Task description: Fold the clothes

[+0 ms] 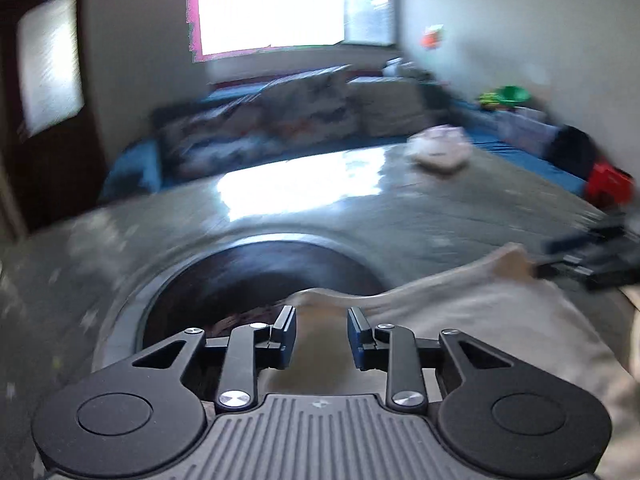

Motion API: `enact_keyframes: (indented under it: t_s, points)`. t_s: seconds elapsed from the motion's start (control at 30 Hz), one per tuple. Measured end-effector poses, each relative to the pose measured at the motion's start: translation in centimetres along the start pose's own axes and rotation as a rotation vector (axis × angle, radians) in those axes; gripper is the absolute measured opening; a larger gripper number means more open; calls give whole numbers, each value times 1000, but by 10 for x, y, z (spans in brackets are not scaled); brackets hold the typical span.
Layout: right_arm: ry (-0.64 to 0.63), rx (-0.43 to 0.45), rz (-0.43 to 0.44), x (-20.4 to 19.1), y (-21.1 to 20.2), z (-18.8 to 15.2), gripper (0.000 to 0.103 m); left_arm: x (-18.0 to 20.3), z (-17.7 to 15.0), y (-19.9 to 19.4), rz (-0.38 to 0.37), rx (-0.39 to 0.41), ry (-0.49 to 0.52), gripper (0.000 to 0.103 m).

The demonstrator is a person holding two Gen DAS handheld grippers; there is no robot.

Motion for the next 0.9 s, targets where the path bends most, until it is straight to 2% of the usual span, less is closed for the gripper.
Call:
enact_keyframes:
  t_s: [0.1, 0.2, 0.3, 0.43, 0.53, 0.63, 0.73, 0.83, 0.9]
  points:
    - [15, 2, 0, 1, 1, 1, 39, -22, 5, 14, 17, -24, -98, 28]
    - [24, -3, 2, 1, 4, 1, 39, -36, 8, 24, 1, -34, -187, 20]
    - [25, -4, -2, 1, 5, 1, 39, -41, 10, 24, -14, -27, -225, 18]
    - [20, -9, -1, 1, 8, 2, 39, -41, 7, 32, 18, -62, -196, 18]
    - [22, -7, 6, -1, 10, 3, 39, -29, 1, 34, -16, -77, -148, 18]
    - [24, -5, 17, -2, 11, 3, 39, -10, -3, 27, -47, -60, -65, 19]
    - [23, -6, 25, -4, 14, 4, 39, 4, -7, 23, -54, -59, 3, 19]
    - [31, -3, 36, -4, 14, 5, 39, 10, -11, 22, -59, -58, 36, 25]
    - [37, -3, 45, -4, 15, 5, 39, 10, -14, 22, -55, -58, 44, 40]
Point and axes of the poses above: each gripper's, at about its wrist camera, not at the fingertips, and y roughly the way its jaws point, x to its right, z to its top, the point moved 7 cm from there along y, roughly the way its jaws point, and after that the axes turned 8 degrees about -x, right-handed, at the moved point
